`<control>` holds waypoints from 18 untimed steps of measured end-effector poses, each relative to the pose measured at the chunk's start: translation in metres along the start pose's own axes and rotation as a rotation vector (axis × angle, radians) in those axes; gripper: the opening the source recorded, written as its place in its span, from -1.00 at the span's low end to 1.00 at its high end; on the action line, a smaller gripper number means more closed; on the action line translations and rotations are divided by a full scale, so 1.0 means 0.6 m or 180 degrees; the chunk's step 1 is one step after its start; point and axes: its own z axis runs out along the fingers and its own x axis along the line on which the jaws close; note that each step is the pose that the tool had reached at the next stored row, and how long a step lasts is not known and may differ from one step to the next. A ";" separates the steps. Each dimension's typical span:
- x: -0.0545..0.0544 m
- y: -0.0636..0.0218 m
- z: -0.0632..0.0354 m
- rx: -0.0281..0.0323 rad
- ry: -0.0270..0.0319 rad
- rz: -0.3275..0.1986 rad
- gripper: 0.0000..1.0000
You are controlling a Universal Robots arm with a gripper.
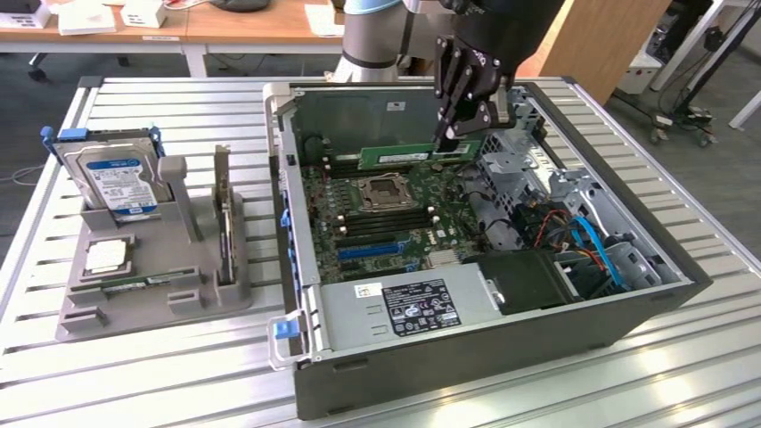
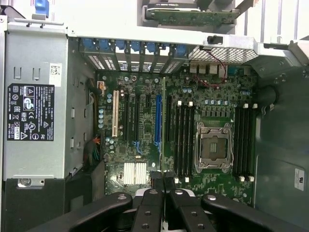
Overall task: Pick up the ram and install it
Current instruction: 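Pick up the ram and move it above insertion slot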
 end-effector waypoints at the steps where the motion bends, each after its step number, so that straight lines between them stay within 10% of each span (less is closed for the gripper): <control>1: 0.000 0.000 0.000 0.0000 0.0000 0.0000 -0.76; 6: 0.000 -0.002 0.000 -0.0008 0.0000 0.0000 -0.76; 12: 0.000 -0.013 -0.001 -0.0092 -0.0001 0.0007 -0.76; 18: -0.001 -0.014 0.000 -0.0087 -0.0003 0.0003 -0.76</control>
